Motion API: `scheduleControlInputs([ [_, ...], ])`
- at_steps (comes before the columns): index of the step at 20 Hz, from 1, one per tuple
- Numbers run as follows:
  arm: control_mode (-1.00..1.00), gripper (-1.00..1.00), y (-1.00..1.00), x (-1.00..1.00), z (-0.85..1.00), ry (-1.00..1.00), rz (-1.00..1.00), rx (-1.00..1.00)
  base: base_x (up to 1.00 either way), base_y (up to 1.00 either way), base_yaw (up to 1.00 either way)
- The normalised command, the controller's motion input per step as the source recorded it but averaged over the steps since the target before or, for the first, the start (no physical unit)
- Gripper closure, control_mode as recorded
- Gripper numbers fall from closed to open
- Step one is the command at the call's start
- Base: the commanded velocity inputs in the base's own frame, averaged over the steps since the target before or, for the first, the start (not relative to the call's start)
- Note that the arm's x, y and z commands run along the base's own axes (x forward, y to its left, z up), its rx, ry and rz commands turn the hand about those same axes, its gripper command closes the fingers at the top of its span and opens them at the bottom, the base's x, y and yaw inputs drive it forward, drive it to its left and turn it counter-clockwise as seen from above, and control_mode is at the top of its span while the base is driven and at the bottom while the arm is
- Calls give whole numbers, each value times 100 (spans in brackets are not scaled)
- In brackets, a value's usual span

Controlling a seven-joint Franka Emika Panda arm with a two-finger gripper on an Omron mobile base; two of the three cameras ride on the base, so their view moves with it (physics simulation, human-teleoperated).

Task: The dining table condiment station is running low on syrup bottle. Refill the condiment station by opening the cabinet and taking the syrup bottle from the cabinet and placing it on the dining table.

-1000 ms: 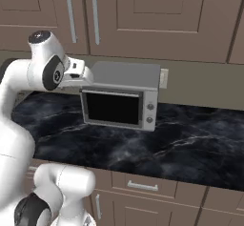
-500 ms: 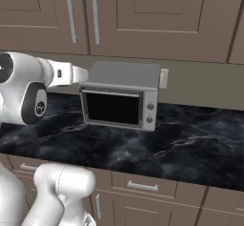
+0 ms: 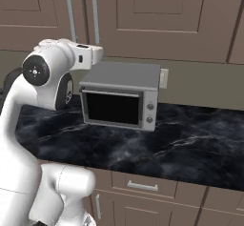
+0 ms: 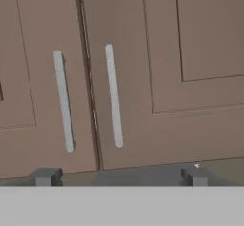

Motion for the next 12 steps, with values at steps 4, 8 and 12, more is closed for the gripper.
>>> scheduleControlInputs([
  [4, -100, -100, 0, 12, 5, -35, 5, 0, 0, 0, 0],
  [8, -100, -100, 6, -4, 5, -21, 3, 0, 0, 0, 0],
  [12, -100, -100, 26, 26, 24, -12, 0, 0, 0, 0, 0],
])
